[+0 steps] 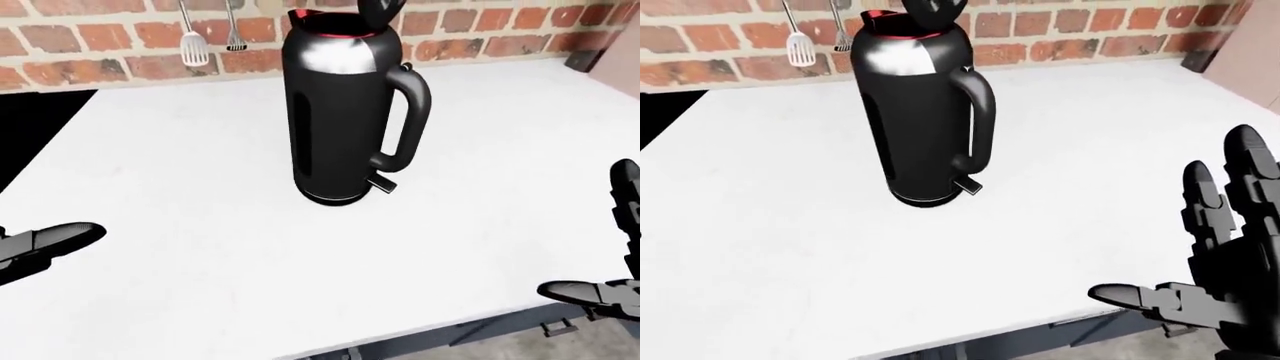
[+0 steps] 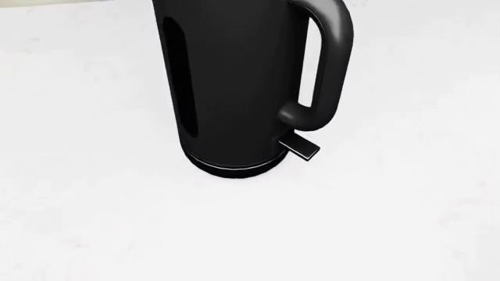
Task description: Close the lid of the electric kettle.
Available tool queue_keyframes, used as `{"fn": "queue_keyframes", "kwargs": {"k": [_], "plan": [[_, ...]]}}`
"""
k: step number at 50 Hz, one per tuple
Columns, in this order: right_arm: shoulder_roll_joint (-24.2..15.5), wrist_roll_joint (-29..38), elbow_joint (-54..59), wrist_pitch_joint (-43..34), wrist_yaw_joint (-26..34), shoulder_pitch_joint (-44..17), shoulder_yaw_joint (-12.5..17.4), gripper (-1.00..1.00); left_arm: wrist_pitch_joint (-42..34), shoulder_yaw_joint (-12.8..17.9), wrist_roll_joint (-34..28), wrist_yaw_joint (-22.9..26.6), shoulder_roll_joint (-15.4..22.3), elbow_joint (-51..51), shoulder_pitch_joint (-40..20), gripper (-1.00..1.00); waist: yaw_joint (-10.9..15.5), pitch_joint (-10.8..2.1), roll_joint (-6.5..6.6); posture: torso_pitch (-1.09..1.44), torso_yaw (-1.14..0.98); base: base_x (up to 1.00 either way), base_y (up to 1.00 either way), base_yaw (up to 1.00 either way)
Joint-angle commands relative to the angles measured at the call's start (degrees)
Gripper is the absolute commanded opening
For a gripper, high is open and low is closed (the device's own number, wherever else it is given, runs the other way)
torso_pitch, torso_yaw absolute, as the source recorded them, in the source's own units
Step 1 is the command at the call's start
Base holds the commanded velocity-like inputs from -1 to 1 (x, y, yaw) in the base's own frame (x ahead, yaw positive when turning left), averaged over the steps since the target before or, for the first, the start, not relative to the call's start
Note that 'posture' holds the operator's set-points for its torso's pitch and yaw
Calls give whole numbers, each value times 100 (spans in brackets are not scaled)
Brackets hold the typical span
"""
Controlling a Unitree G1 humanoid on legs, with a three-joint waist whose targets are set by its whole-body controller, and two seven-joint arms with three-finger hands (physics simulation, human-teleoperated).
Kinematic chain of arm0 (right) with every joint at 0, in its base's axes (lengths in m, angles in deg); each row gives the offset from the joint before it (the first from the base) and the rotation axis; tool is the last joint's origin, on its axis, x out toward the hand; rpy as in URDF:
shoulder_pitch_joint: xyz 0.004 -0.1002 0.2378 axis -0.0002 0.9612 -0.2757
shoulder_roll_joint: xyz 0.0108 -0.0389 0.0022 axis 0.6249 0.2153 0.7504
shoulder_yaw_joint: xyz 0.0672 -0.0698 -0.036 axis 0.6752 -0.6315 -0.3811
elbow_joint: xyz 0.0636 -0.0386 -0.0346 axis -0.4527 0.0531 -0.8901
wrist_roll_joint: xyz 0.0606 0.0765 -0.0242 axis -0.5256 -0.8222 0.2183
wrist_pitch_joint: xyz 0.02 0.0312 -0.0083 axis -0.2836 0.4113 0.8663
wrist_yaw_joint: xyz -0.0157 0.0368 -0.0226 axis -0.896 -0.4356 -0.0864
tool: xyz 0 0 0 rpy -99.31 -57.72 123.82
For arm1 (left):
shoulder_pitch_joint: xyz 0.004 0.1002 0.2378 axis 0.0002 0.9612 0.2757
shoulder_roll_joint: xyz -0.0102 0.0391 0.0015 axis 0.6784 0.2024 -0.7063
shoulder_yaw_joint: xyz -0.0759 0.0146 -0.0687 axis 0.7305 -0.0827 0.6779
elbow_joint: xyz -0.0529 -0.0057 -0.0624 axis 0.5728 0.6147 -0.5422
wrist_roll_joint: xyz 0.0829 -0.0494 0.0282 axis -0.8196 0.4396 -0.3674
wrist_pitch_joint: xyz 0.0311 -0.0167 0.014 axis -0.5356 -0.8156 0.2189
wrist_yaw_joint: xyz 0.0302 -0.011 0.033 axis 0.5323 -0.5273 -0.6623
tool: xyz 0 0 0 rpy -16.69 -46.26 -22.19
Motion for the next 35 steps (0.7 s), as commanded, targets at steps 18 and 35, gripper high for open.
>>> {"fn": "queue_keyframes", "kwargs": {"k": [18, 35], "plan": [[-77, -1, -125, 131, -34, -83, 106, 100, 159, -146, -765, 544, -93, -262, -103, 100, 74, -19, -3, 0, 0, 0, 0, 0], [169, 298, -125, 48, 260, -222, 100, 100, 47, -109, -891, 633, -161, -267, -173, 100, 120, -547, -33, -17, 0, 0, 0, 0]]}}
